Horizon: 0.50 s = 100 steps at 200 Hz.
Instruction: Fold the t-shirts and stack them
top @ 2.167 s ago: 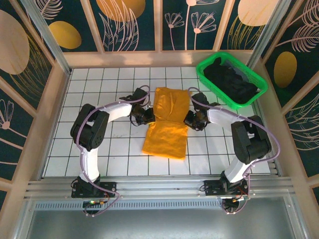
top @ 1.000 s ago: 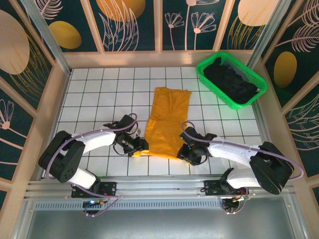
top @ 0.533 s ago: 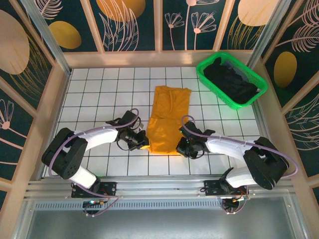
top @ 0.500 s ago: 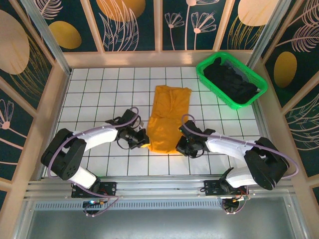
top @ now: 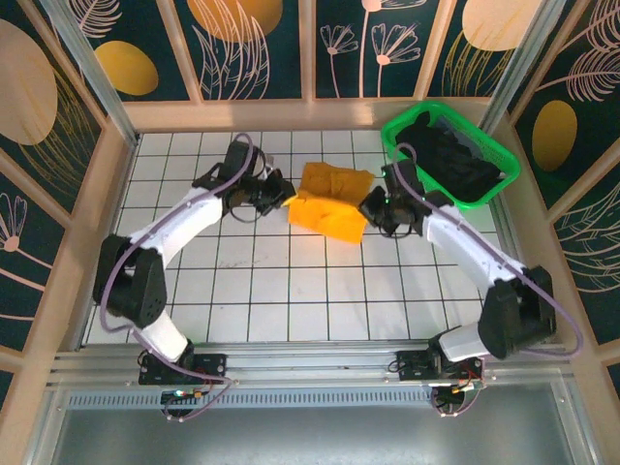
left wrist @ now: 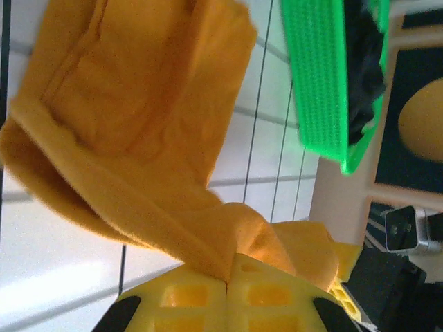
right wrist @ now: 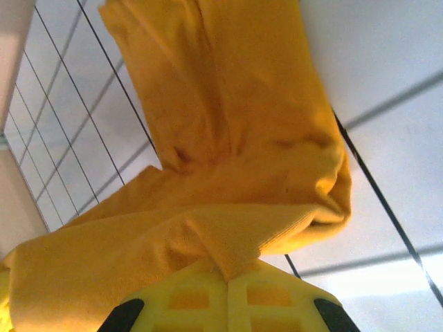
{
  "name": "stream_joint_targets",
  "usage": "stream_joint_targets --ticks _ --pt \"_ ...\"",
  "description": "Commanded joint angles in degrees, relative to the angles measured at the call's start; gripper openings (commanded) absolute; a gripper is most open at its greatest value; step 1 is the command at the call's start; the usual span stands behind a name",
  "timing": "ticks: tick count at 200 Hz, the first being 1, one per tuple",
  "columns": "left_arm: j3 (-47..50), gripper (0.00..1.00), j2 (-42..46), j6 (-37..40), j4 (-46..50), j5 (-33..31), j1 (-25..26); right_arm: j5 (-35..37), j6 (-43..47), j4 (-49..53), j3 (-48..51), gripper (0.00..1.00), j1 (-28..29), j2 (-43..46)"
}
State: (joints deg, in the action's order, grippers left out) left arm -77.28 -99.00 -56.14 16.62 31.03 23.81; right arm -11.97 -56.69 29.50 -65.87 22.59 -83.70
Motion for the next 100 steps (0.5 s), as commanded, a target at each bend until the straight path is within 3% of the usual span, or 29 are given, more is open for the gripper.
stream_joint_targets --ticks 1,54,79,100 --pt "-8.88 0.0 -9.07 -1.59 -2.04 2.5 -2.05 -1.3 5.08 1.3 -7.54 0.0 -3.97 -7.79" --pt "-35.96 0.02 -34.3 -3.71 -1.49 2.86 -5.17 -3.93 10.9 -1.05 -29.97 0.0 -10.51 -33.04" --pt "-48.81 0.46 -43.64 -3.84 -1.01 2.68 -5.87 -3.13 13.51 4.28 -43.67 0.37 -11.36 -43.2" --pt "-54.95 0.48 -45.03 -2.43 4.51 -0.38 -5.87 0.43 16.9 3.18 -47.19 0.6 -11.08 -43.01"
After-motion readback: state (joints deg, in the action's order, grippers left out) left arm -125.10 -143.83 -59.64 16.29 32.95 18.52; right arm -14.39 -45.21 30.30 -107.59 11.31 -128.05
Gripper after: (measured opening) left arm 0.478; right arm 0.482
